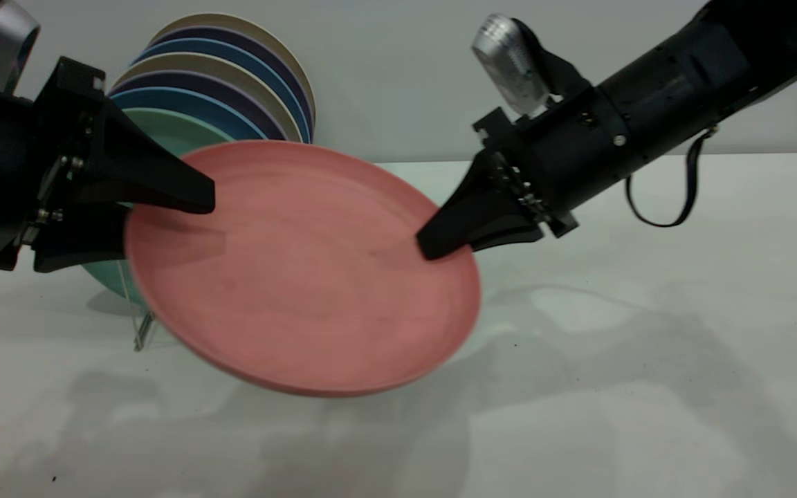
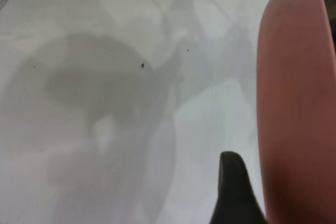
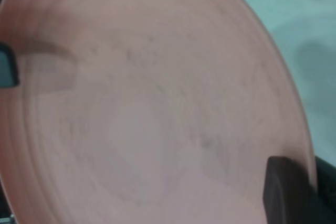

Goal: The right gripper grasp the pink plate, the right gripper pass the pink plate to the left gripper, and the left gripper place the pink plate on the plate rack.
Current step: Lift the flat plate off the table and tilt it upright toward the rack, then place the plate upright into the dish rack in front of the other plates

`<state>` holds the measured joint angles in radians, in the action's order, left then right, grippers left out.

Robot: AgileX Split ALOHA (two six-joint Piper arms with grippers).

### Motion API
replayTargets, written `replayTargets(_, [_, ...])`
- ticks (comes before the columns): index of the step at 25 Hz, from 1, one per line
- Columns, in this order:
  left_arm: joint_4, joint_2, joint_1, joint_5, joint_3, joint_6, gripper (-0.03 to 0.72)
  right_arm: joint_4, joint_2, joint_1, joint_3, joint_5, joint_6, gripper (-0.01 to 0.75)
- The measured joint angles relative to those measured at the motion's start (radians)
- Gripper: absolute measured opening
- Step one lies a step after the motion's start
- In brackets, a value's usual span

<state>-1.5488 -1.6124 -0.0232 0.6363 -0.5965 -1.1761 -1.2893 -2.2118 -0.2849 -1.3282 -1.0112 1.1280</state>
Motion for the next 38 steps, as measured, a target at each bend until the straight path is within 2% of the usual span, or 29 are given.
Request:
replayTargets(4, [-0.002, 0.0, 0.0, 0.002, 0.0, 0.0, 0.485, -0.049, 0.0, -0.035, 0.0, 0.0, 0.018, 0.013])
replayTargets(7, [-0.003, 0.0, 0.0, 0.004, 0.0, 0.0, 0.436, -0.086, 0.0, -0.046, 0.0, -0.002, 0.043, 0.013])
replayTargets(10, [-0.003, 0.0, 0.0, 0.011, 0.0, -0.001, 0.316, -0.112, 0.0, -0.045, 0.0, 0.0, 0.059, 0.015])
replayTargets(13, [0.0, 0.0, 0.0, 0.008, 0.0, -0.001, 0.147, -0.114, 0.0, -0.044, 0.0, 0.002, 0.067, 0.022])
replayTargets(14, [0.002, -0.001, 0.001, -0.005, 0.0, -0.002, 0.133, -0.121, 0.001, -0.043, 0.0, 0.001, 0.067, 0.027])
replayTargets(16, [0.002, -0.002, 0.001, -0.007, 0.0, -0.005, 0.133, -0.126, 0.001, -0.043, 0.0, -0.001, 0.068, 0.048])
replayTargets(19, [0.001, -0.002, 0.001, -0.005, 0.0, -0.008, 0.133, -0.128, 0.001, -0.044, 0.0, -0.003, 0.068, 0.119])
replayTargets(24, [0.001, -0.002, 0.001, -0.005, 0.0, -0.027, 0.133, -0.135, 0.001, -0.044, 0.0, -0.002, 0.049, 0.314])
replayTargets(27, [0.001, -0.002, 0.0, -0.005, 0.0, -0.03, 0.133, -0.135, 0.001, -0.036, 0.0, -0.006, 0.021, 0.381])
replayTargets(38, [0.001, -0.002, 0.0, -0.007, 0.0, -0.035, 0.132, -0.057, 0.004, 0.108, 0.0, -0.125, -0.057, 0.402])
